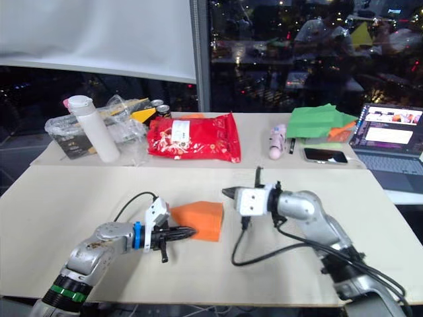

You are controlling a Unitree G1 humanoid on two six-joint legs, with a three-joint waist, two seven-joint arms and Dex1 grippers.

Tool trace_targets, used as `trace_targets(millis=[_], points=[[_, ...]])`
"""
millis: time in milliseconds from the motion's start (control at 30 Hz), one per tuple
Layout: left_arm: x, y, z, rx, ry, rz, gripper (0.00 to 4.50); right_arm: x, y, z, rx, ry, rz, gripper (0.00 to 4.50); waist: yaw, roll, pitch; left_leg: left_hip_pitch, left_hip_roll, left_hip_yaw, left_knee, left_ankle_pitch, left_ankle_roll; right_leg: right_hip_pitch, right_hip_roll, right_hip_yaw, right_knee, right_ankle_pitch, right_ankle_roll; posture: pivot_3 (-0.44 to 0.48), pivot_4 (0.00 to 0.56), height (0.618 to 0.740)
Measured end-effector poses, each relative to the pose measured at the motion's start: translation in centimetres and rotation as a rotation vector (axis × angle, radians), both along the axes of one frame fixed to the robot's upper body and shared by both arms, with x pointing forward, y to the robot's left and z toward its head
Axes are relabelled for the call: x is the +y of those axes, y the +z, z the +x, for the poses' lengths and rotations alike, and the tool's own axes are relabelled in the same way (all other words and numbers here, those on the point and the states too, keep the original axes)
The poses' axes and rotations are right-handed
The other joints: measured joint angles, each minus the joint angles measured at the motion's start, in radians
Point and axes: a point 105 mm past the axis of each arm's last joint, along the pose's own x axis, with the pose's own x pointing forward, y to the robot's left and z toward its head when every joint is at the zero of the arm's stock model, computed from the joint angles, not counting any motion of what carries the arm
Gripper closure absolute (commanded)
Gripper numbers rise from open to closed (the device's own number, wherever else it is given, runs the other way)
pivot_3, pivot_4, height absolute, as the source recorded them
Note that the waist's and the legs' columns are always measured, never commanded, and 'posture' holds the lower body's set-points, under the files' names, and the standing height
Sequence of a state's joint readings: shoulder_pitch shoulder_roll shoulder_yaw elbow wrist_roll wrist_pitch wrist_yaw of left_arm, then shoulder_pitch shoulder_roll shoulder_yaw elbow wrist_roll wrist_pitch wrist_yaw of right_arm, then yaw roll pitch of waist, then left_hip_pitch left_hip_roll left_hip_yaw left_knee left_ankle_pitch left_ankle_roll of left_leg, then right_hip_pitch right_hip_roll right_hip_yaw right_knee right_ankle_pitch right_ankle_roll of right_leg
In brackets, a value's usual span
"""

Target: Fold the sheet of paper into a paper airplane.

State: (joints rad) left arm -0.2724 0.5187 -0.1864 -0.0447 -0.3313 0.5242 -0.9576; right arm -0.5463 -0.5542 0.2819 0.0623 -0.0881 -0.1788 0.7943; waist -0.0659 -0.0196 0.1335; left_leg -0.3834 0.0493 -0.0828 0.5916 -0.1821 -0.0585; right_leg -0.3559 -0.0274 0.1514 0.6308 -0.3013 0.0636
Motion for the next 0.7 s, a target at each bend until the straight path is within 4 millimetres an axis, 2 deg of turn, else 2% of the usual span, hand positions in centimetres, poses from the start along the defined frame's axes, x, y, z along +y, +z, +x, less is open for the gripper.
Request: trace_targets(millis=[167,333,467,700], points=[[0.2,-0.6,-0.2,0.012,0.016,0.015,4.5,1.0,-3.7,0.8,0.189,-0.03,-0.029,4.48,0.009,0.0,0.0,0.0,0.0,0.0,0.0,0.0,0.0,0.0,0.0,0.0,0.0,0.0,0.0,0.0,0.15,0.715],[0.0,-0.7,-0.4,0.015,0.039,0.006,4.5,1.3,-5.5,1.4,0.311,-0.065,-0.03,4.48,0.006,0.0,0.0,0.001,0.0,0.0,0.0,0.0,0.0,0.0,0.0,0.0,0.0,-0.001,0.002,0.0,0.15,0.715],[-0.5,-0.7,-0.5,0.019,0.052,-0.005,4.5,2.1,-6.5,0.0,0.413,-0.002,-0.033,4.48,0.007,0.0,0.0,0.0,0.0,0.0,0.0,0.0,0.0,0.0,0.0,0.0,0.0,-0.002,0.003,0.0,0.15,0.715],[-0.7,-0.8,-0.5,0.026,0.065,0.002,4.5,2.4,-6.7,-2.1,0.491,0.063,-0.043,4.48,0.007,0.001,0.0,0.001,0.0,0.0,0.0,0.0,0.0,0.0,0.0,0.0,0.0,-0.003,0.005,0.0,0.15,0.715]])
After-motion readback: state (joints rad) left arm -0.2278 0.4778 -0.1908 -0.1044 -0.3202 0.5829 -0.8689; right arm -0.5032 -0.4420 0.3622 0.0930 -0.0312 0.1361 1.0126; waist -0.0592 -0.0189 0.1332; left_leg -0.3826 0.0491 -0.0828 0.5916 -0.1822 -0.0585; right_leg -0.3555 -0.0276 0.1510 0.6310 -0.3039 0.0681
